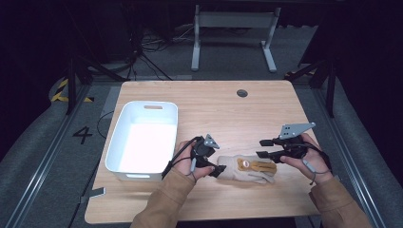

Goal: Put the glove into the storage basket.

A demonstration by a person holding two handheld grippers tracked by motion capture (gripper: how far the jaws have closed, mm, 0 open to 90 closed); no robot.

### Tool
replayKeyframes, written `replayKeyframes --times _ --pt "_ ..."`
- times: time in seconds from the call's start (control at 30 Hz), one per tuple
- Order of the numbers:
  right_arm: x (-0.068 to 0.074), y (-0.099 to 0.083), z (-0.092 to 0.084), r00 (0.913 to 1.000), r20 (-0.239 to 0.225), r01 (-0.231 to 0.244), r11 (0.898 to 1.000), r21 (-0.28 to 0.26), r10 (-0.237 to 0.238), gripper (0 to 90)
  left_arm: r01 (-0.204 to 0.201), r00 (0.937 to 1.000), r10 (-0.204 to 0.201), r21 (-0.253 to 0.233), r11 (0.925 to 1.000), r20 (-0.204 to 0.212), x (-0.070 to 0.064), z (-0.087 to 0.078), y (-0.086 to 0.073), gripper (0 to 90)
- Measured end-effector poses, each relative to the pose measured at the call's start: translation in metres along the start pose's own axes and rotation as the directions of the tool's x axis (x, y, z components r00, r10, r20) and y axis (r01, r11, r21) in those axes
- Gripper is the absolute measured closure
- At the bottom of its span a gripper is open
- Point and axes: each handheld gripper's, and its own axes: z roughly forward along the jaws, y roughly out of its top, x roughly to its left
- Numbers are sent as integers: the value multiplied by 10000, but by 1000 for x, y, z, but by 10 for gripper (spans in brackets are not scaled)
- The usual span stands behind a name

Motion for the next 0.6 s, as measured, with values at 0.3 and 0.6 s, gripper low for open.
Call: replayKeyframes --times 0.3,0.6 --pt "-10 -8 -19 9907 1154 -709 9973 -180 725 526 -94 9999 92 -192 9998 -144 5 0 1 239" --pt "-21 -16 -29 9488 2717 -1605 9867 -251 1612 520 -148 9998 143 -281 9995 -161 5 2 1 228"
